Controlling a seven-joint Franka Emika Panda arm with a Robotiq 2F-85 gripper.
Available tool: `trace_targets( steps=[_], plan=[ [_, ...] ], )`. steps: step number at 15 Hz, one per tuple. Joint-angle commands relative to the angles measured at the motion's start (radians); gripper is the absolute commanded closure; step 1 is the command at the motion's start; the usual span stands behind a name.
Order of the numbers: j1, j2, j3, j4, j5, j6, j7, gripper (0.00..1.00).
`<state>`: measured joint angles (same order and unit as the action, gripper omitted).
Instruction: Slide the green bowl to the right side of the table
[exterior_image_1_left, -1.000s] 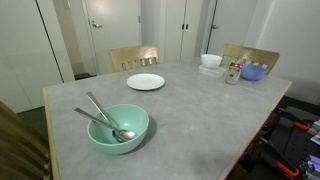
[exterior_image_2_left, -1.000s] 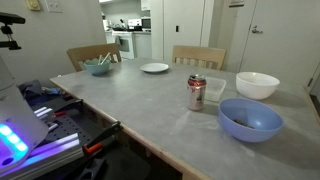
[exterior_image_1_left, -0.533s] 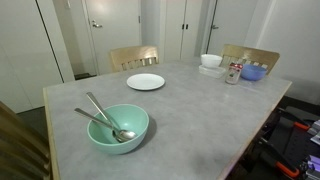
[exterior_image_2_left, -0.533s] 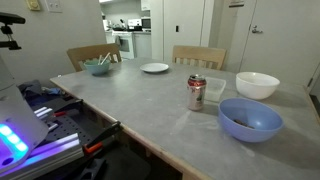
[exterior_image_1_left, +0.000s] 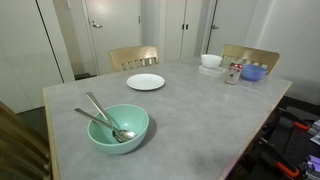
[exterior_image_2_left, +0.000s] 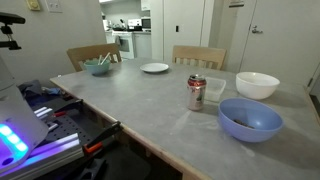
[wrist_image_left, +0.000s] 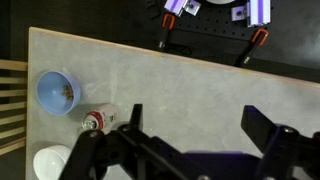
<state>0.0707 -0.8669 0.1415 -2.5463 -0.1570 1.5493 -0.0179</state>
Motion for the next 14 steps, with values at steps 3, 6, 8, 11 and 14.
trace_targets(
  steps=[3,6,8,11,14],
  plan=[
    [0.022,0.168,-0.009,0.075,-0.012,0.074,-0.007,0.00],
    [0.041,0.313,0.008,0.113,0.016,0.125,0.004,0.00],
    [0.063,0.389,0.018,0.132,0.029,0.131,0.002,0.00],
    [0.097,0.472,0.027,0.148,0.051,0.138,-0.004,0.00],
    [0.107,0.453,0.024,0.123,0.040,0.149,-0.002,0.00]
  ],
)
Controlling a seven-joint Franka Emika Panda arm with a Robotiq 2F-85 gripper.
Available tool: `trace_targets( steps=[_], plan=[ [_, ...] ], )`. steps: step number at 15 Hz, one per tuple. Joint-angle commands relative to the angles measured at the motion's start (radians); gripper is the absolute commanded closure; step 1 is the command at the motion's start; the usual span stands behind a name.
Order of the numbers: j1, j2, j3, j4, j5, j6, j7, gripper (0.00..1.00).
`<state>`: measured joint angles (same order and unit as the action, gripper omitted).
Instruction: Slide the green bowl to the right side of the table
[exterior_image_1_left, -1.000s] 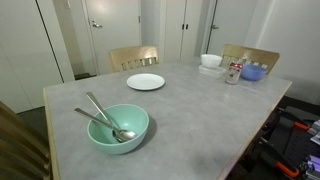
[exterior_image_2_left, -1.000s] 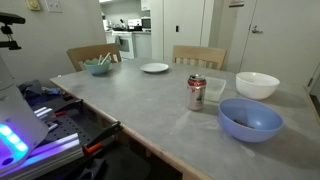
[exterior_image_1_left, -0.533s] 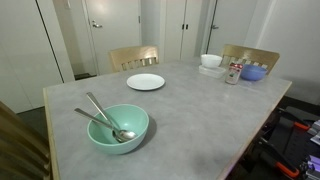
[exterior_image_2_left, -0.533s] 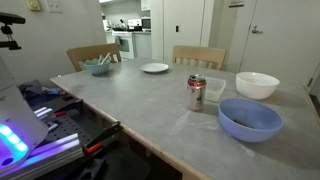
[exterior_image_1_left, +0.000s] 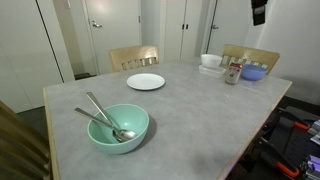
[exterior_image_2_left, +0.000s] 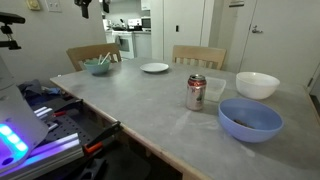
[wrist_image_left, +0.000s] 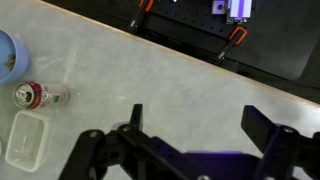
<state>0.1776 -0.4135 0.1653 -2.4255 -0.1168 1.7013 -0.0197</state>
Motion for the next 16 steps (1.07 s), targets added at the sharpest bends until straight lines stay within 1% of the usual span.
trace_targets(
  steps=[1,3,5,7,10,12,15,16],
  plan=[
    [0.004,0.013,0.002,0.006,0.002,-0.001,0.000,0.00],
    [0.005,0.018,0.002,0.011,0.003,-0.001,-0.001,0.00],
    [-0.005,0.015,-0.020,-0.003,0.049,0.043,0.022,0.00],
    [-0.012,0.017,-0.036,-0.024,0.134,0.115,0.076,0.00],
    [-0.009,0.001,-0.039,-0.083,0.243,0.280,0.128,0.00],
    [0.004,0.002,-0.019,-0.125,0.284,0.427,0.142,0.00],
    [0.029,0.042,0.029,-0.142,0.270,0.552,0.143,0.00],
    [0.045,0.065,0.048,-0.135,0.262,0.568,0.133,0.00]
  ],
)
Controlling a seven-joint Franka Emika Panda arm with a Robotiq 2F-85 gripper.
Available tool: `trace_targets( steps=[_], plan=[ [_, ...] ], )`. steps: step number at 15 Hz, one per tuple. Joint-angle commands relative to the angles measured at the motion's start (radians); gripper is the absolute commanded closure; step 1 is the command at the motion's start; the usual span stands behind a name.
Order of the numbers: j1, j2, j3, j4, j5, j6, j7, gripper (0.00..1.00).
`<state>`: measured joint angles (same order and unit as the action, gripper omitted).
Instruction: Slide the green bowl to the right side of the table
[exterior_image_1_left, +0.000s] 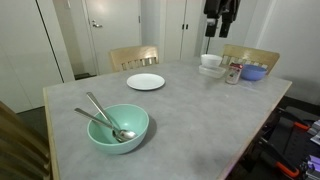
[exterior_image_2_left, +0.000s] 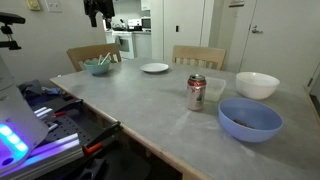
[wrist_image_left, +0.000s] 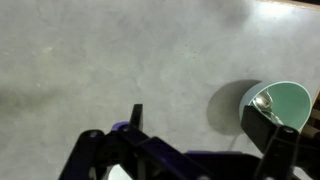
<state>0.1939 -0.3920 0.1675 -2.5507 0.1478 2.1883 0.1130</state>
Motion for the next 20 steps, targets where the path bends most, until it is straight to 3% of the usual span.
trace_targets(
  steps=[1,6,10,11,16,20],
  plan=[
    [0.051,0.073,0.057,0.003,-0.008,0.070,-0.043,0.00],
    [0.110,0.274,0.142,0.094,-0.090,0.085,-0.092,0.00],
    [0.095,0.466,0.146,0.247,-0.256,0.056,-0.061,0.00],
    [0.115,0.345,0.149,0.138,-0.195,0.086,-0.059,0.00],
    [0.107,0.462,0.137,0.230,-0.238,0.082,-0.057,0.00],
    [0.105,0.538,0.142,0.248,-0.180,0.184,-0.145,0.00]
  ],
)
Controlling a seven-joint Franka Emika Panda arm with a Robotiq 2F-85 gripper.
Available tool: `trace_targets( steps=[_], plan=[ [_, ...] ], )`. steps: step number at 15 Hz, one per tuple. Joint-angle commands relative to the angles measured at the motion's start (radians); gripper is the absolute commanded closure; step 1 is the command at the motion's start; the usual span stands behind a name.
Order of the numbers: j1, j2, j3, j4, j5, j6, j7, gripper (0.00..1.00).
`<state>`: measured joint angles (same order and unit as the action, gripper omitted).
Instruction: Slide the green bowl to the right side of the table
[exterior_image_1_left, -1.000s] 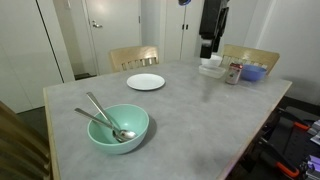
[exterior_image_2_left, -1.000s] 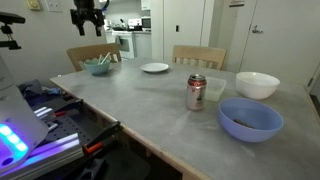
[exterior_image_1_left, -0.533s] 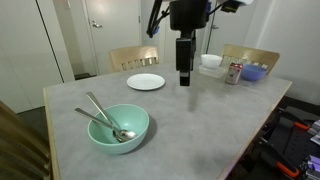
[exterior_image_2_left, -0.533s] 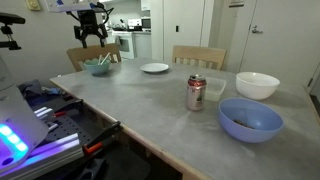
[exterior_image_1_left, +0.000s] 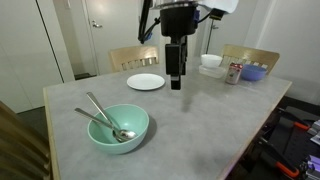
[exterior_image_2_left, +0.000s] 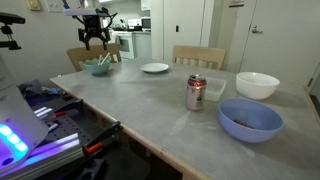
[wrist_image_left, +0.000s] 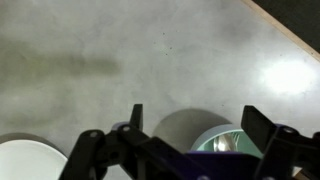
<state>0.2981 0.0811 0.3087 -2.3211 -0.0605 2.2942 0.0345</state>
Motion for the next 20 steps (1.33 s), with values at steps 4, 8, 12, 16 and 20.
trace_targets(
  steps=[4,8,12,16,20],
  plan=[
    [0.002,0.169,0.002,0.065,0.011,0.180,-0.145,0.00],
    [0.003,0.290,0.007,0.165,-0.002,0.153,-0.240,0.00],
    [0.018,0.400,0.007,0.296,-0.031,0.102,-0.285,0.00],
    [0.064,0.502,-0.015,0.435,-0.096,0.043,-0.273,0.00],
    [0.077,0.581,-0.012,0.547,-0.108,-0.026,-0.291,0.00]
  ],
)
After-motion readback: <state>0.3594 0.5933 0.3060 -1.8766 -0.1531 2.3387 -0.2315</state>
